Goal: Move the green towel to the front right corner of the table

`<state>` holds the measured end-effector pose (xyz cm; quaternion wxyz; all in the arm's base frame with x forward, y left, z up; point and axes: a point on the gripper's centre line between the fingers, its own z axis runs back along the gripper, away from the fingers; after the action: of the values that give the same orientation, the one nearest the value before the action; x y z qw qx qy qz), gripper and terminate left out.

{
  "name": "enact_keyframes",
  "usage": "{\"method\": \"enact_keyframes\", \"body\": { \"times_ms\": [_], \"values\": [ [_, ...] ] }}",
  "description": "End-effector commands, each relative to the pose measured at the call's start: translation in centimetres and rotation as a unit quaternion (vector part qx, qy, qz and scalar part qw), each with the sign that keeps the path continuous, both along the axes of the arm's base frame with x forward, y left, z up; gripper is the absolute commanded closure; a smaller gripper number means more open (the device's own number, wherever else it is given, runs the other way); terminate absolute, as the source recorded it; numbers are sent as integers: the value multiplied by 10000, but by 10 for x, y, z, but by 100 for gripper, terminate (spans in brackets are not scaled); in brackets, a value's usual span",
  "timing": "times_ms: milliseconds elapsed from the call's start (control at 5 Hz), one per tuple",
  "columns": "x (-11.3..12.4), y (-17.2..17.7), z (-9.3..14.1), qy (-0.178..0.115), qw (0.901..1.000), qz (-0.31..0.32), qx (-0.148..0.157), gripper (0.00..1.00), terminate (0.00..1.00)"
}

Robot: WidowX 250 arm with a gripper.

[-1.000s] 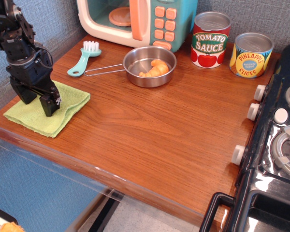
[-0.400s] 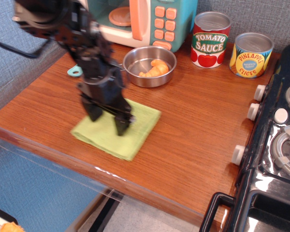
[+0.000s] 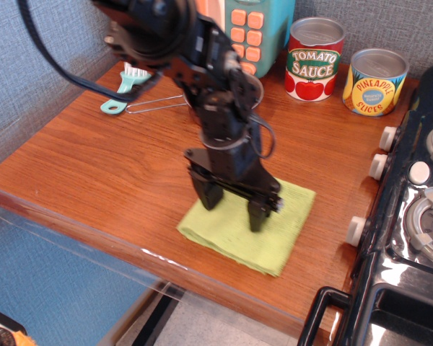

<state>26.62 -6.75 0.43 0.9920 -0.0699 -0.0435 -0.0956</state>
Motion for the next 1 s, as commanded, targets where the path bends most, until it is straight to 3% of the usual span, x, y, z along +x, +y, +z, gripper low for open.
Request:
{"method": "enact_keyframes", "body": {
  "times_ms": [0,200,400,600,800],
  "values": [
    [-15,-24,2,408,9984,399,-21,0,0],
    [-6,-19,28,288,9983,468,-193,0,0],
    [-6,-22,74,36,9993,347,-112,0,0],
    [-16,-22,103,-74,9997,220,61,0,0],
    [-29,-15,118,-123,9993,78,330,0,0]
  ]
}}
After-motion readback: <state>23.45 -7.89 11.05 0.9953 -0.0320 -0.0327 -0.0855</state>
